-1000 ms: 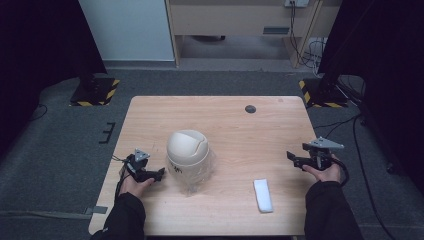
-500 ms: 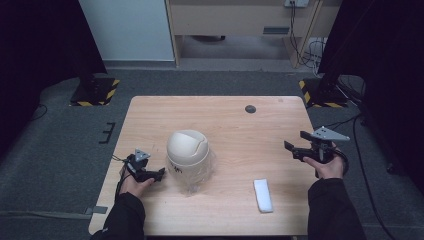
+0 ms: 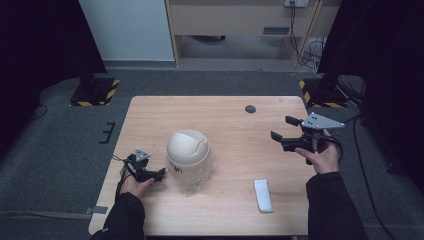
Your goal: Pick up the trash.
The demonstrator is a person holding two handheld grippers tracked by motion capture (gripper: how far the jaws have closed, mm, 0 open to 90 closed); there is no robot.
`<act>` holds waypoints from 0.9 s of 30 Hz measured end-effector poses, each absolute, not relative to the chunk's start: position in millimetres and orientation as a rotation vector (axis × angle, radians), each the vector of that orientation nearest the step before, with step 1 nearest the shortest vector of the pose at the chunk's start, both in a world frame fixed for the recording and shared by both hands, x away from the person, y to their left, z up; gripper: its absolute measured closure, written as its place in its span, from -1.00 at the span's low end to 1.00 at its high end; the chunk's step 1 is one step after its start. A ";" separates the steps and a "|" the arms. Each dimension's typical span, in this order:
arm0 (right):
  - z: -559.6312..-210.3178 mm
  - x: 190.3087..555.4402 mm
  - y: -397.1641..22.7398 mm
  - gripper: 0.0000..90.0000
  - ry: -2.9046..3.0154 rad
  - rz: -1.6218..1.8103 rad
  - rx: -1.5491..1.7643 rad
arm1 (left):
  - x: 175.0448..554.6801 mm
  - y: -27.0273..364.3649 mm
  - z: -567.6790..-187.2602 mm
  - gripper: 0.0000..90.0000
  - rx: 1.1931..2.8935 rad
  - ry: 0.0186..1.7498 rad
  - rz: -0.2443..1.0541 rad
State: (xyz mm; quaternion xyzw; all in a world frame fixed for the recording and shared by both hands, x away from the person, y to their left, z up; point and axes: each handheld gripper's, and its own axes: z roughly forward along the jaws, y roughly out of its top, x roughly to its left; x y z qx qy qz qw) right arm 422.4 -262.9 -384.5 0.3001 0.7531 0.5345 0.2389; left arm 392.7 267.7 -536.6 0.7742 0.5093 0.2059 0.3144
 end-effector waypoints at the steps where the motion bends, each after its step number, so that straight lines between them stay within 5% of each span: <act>1: -384.5 422.4 -262.9 -0.60 2.062 1.464 0.822 | 392.7 267.7 -536.6 -1.00 2.041 1.342 0.543; 27: -303.7 459.1 -170.4 -0.59 2.111 1.629 0.587 | 392.7 267.6 -536.6 -1.00 2.039 1.343 0.542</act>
